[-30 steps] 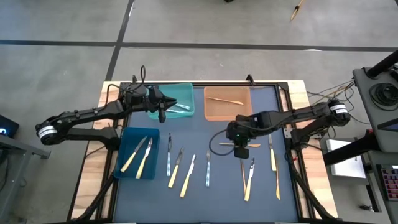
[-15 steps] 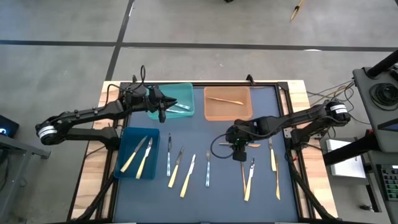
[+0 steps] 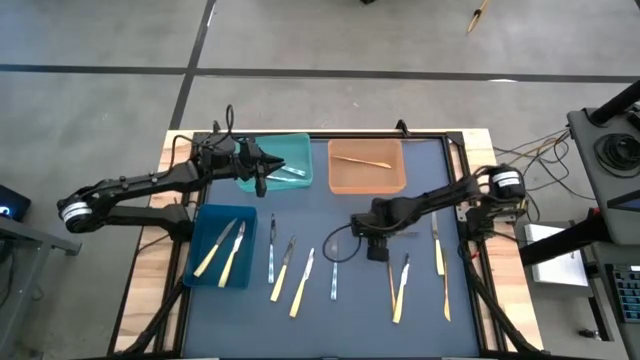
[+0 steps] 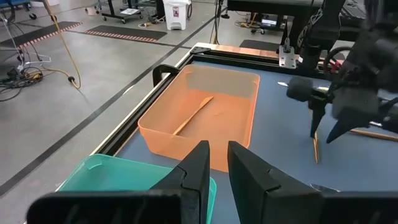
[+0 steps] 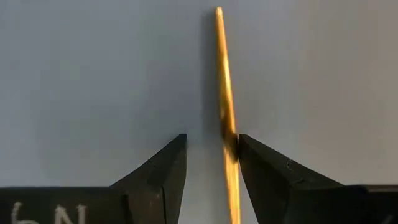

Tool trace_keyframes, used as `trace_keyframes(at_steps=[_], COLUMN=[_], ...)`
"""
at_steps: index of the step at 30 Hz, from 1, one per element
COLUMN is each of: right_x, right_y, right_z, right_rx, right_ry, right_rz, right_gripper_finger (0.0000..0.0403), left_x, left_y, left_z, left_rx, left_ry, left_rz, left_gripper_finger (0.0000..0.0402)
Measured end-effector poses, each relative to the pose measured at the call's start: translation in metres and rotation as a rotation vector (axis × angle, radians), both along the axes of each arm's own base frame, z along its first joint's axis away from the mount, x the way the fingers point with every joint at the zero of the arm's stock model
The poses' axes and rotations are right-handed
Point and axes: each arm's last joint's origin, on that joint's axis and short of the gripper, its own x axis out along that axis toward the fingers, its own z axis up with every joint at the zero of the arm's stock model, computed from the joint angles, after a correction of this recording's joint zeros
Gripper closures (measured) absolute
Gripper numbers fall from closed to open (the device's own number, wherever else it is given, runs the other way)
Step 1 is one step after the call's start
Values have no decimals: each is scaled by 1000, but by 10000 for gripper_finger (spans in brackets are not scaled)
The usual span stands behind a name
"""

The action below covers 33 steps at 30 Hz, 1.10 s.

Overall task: Sort silverware by color (type)
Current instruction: Put the golden knife into the orange bin

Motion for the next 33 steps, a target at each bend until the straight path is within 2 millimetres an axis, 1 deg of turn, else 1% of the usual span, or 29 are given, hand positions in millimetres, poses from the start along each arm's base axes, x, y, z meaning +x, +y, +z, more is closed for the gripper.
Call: trace_keyframes(at_steps=[5,8,19,23,28,30,33], right_x=[4,4,5,4,3,2,6], right_y=[-3,-4,-5,-5,-5,-6,-6], right_z=[-7,-8,-8,-6,6,16,34], right_rx=[1,6,26,26,13,9,16], right_ry=[31,33,20,12,-41,-72,-147], right_rz=[16,27,40,40,34,27,31], right_gripper_finger=[280,293,382,383,384,384,384], left_x=[0,0,0,0,1,2,4], left_y=[0,0,0,0,1,1,2], left_z=[0,1,1,1,7,10,19], left_rx=[6,9,21,32,64,87,133], left_ry=[-3,-5,-1,-4,-51,-57,-74], left_rz=[0,1,-3,-5,-5,-9,-15], left_gripper_finger=[361,361,361,361,361,361,361])
